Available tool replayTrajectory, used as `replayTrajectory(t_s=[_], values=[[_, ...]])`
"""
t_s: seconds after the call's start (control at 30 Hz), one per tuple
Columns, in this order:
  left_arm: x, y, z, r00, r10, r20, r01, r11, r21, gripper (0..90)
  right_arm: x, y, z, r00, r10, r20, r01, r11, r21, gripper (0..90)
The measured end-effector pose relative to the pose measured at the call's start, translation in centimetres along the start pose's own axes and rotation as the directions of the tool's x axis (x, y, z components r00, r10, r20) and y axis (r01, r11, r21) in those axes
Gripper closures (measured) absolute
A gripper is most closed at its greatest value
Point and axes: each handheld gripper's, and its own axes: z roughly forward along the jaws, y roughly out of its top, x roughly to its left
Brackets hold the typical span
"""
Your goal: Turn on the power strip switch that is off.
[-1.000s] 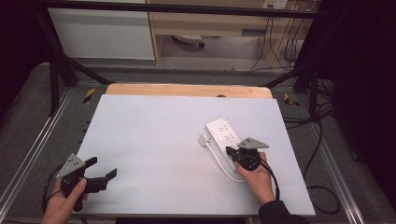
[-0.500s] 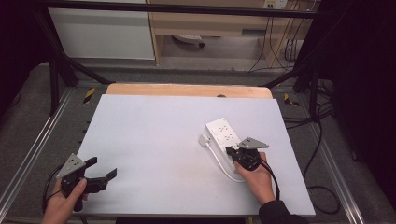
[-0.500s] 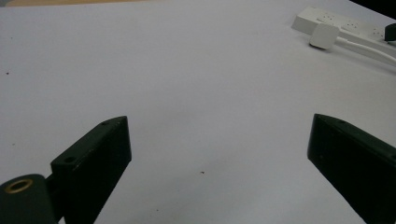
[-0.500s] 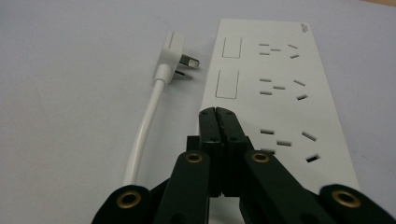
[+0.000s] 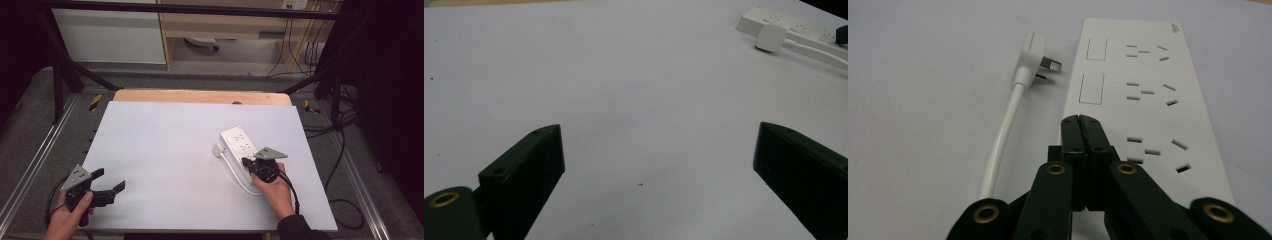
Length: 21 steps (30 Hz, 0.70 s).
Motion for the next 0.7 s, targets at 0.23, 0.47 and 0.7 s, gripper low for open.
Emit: replayTrajectory(t_s=[0.23,0.47,0.7], values=[[-0.01,0.0,-0.01,1.0,0.0,0.0,0.0,1.0,-0.001,6.3,-0.02,-0.04,-0.03,1.0,0.0,-0.001,0.0,1.0,0.001,90.0],[0.0,0.01,-0.01,1.0,0.002,0.0,-0.002,1.0,-0.001,6.3,0.02,0.0,0.04,1.0,0.001,-0.005,-0.001,1.0,0.0,90.0],[-0.03,0.01,0.03,1.0,0.0,-0.001,0.0,1.0,-0.004,6.3,0.03,0.04,0.08,1.0,0.002,-0.004,-0.002,1.0,0.0,90.0]])
